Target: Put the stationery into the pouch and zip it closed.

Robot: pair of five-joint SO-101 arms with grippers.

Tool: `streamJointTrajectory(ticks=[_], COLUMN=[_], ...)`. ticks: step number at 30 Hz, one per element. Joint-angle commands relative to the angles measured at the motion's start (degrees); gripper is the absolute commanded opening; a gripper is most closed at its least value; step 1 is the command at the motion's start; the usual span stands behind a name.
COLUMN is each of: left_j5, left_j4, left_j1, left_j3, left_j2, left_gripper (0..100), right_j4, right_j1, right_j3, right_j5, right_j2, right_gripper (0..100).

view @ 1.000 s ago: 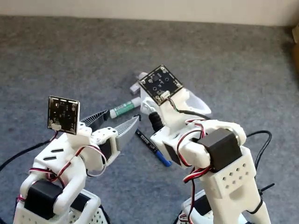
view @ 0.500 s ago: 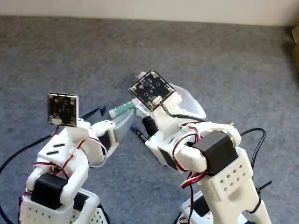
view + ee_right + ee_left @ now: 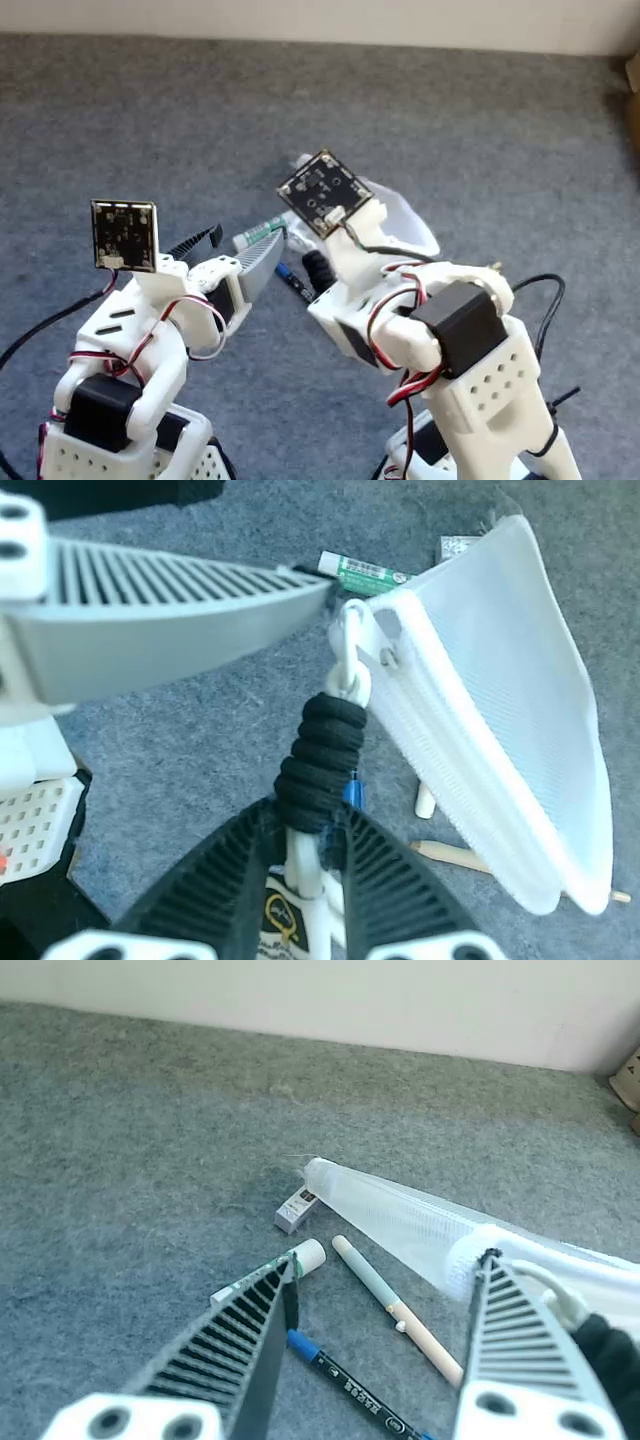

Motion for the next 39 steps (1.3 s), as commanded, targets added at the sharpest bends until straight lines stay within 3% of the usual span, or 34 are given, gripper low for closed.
streamJointTrajectory(ticks=[1,6,16,23,30,36,39], left_j5=[1.1,0.9,0.9,0.8,-1.5,-1.5,-1.5], left_j4=[-2.9,-4.2,-4.0,-4.0,-2.0,-2.1,-0.7], left_j1=[1.1,5.0,5.3,5.6,13.0,8.3,9.4], left_j3=[0.5,3.4,3.7,3.5,3.6,3.8,3.7], left_j2=[0.4,0.4,0.5,-0.1,0.3,0.4,0.1], left_gripper=[27,27,27,27,27,27,27], right_j4=[0.9,0.9,1.2,1.2,1.2,1.2,1.2], right_j1=[-4.0,-4.7,-4.5,0.4,0.7,0.7,0.8], right_j3=[-3.4,-3.5,-3.6,-3.6,-3.6,-3.6,-3.6], right_j5=[-0.9,-0.9,-0.9,-0.6,-0.8,-0.8,-0.8], right_j2=[-2.1,-2.1,-2.1,-2.1,-2.1,-2.1,-2.1], right_gripper=[0.5,0.5,0.5,0.5,0.5,0.5,0.5])
